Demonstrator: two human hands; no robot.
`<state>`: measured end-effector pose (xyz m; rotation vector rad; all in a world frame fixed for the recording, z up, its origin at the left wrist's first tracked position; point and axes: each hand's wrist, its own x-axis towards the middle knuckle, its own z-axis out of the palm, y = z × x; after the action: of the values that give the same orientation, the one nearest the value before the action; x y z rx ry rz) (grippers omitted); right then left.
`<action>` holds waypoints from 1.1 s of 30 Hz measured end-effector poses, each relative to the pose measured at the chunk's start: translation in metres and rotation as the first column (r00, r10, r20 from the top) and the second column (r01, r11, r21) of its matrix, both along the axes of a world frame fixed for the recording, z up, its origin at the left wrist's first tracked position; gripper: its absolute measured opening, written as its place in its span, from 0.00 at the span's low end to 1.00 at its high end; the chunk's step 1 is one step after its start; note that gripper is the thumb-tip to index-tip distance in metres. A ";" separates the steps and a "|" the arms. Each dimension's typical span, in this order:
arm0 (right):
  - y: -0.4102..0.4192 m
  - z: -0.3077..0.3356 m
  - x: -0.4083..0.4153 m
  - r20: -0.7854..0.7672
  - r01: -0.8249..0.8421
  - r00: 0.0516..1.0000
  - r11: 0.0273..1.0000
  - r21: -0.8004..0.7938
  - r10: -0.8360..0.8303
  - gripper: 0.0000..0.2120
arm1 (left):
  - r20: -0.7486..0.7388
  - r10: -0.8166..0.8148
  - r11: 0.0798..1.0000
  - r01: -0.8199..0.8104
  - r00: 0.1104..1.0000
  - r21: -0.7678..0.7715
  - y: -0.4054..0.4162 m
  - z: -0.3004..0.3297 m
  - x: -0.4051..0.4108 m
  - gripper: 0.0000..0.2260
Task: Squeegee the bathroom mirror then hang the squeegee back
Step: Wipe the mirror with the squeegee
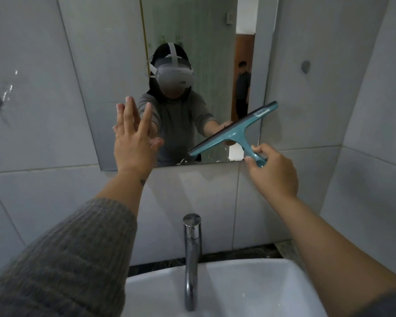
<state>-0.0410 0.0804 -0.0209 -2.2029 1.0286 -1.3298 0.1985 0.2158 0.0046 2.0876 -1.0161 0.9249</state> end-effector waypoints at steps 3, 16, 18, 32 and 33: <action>0.008 -0.011 0.002 0.085 -0.032 0.996 0.994 0.105 0.023 0.05 | -0.011 0.020 1.000 -0.020 1.000 0.007 0.000 -0.001 -0.001 0.35; 0.059 -0.064 0.050 0.345 -0.164 0.939 0.883 0.439 0.003 0.03 | 0.026 0.045 0.997 -0.047 0.999 0.055 0.004 -0.003 0.001 0.35; 0.065 -0.068 0.052 0.309 -0.149 0.951 0.903 0.402 0.019 0.05 | 0.030 0.058 0.996 -0.059 0.998 0.063 0.004 -0.002 0.000 0.35; 0.042 -0.012 -0.020 -0.185 -0.069 0.967 0.875 0.479 0.177 0.04 | 0.062 -0.390 0.867 0.344 0.919 0.360 0.001 -0.037 -0.079 0.26; 0.040 0.004 -0.030 -0.257 -0.079 0.938 0.864 0.497 0.234 0.05 | 0.062 -0.451 0.818 0.384 0.891 0.428 0.001 -0.035 -0.088 0.25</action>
<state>-0.0706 0.1200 -0.0165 -2.0786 1.1103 -0.5744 0.1101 0.2167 -0.0308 1.9902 -1.8021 0.7010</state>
